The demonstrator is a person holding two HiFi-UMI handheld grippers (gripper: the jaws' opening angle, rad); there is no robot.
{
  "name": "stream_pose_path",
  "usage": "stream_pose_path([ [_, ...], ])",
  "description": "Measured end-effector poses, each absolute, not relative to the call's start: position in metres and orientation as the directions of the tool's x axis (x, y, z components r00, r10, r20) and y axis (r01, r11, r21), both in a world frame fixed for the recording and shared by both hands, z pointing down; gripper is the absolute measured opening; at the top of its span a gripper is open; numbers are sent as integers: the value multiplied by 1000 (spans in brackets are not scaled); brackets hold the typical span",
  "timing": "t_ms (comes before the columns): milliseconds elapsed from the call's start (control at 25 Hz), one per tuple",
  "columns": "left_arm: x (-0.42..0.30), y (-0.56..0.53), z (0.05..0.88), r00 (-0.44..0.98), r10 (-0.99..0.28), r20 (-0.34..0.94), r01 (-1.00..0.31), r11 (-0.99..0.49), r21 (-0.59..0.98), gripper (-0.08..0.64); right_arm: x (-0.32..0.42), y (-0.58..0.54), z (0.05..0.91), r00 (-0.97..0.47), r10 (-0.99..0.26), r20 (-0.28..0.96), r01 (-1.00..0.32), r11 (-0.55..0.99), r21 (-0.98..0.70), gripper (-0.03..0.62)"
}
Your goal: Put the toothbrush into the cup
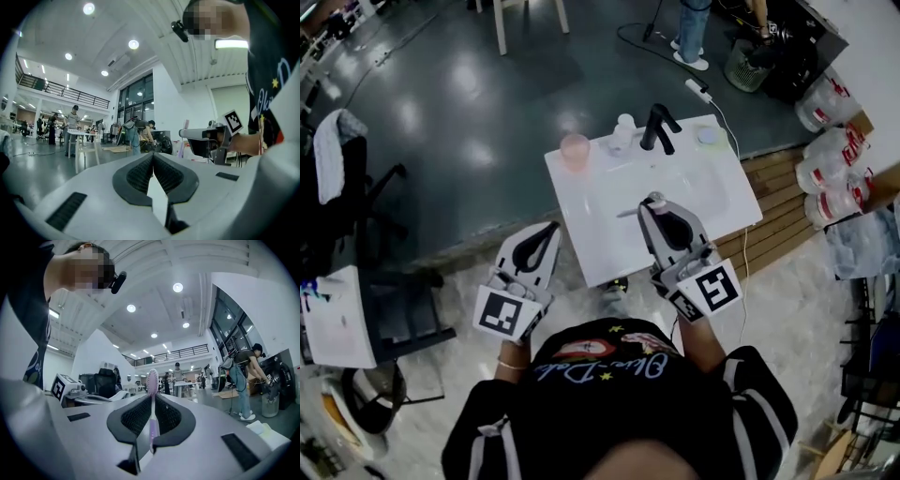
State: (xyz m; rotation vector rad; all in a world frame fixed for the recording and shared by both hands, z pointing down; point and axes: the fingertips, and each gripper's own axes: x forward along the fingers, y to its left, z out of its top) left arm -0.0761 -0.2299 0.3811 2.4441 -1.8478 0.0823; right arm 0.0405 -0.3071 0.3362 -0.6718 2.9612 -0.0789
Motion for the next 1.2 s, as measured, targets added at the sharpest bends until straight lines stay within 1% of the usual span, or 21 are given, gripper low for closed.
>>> stream_pose_path([
  [320,-68,-271,379,190,-977,99,-982,-189,15,0,40,-363,341,-929,-358,-92,-351,933,-79,15],
  [680,-73,-283,380,99,-989,112,-995,-101,-14,0,14,-400,347,-958,-269,-100,-265,963,-58,17],
  [920,-107,-278,388,63,-989,132,-998,-65,-9,0,-23,-416,349,-958,-271,-98,-269,963,-32,15],
  [1200,-142,-300,392,104,-986,130,-995,-103,12,0,-61,-436,351,-949,-307,-73,-308,951,-3,15],
])
